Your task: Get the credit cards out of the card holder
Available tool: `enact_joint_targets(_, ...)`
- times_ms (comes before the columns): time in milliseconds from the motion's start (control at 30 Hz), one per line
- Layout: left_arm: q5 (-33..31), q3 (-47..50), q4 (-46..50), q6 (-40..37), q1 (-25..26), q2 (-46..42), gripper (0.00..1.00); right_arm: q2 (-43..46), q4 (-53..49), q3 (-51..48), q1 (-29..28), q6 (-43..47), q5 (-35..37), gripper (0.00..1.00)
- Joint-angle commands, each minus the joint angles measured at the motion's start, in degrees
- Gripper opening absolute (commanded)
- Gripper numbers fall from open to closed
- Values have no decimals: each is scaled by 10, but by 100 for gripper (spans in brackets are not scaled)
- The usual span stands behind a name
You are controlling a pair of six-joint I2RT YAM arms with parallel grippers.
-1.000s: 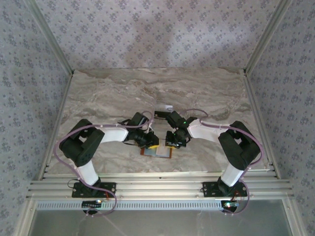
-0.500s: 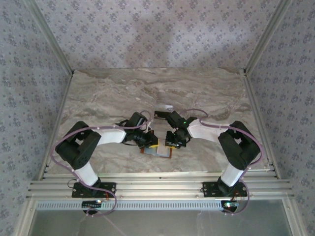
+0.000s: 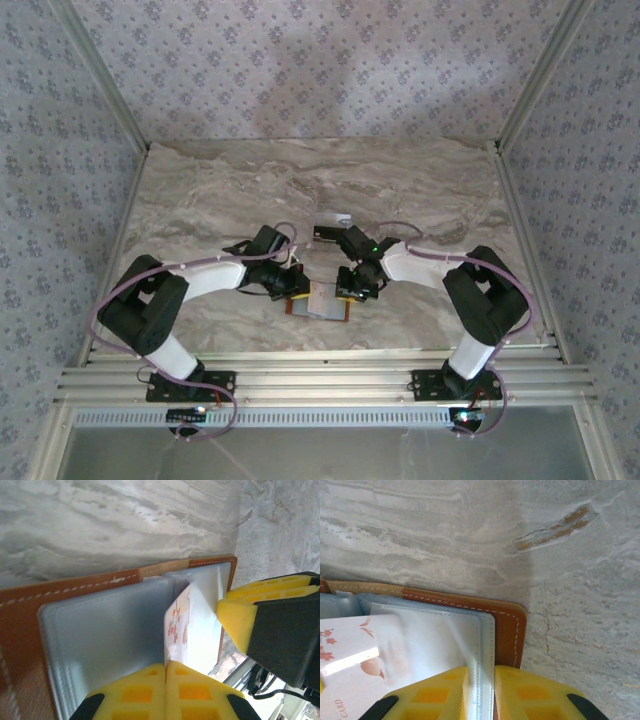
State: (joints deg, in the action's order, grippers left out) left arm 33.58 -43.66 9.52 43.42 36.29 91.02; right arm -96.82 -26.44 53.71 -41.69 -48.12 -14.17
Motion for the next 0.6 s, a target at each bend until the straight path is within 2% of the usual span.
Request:
enact_joint_targets(0,-19,-9,79,-38,-9,-28,3,-34,-19,-10,0,10,26,21)
enact_joint_targets(200,-57,-43,159,-85,-10,-48,2,-24,-23,-3,-2,10,27,21)
enact_joint_targets(333,-105,-91,234,-137,-10,-47,1,-10,-27,5,0,17,27,22)
enact_joint_targets(567,-169,-152,290,-238,-10,-51,0,34,-57,22,12,36,27,30)
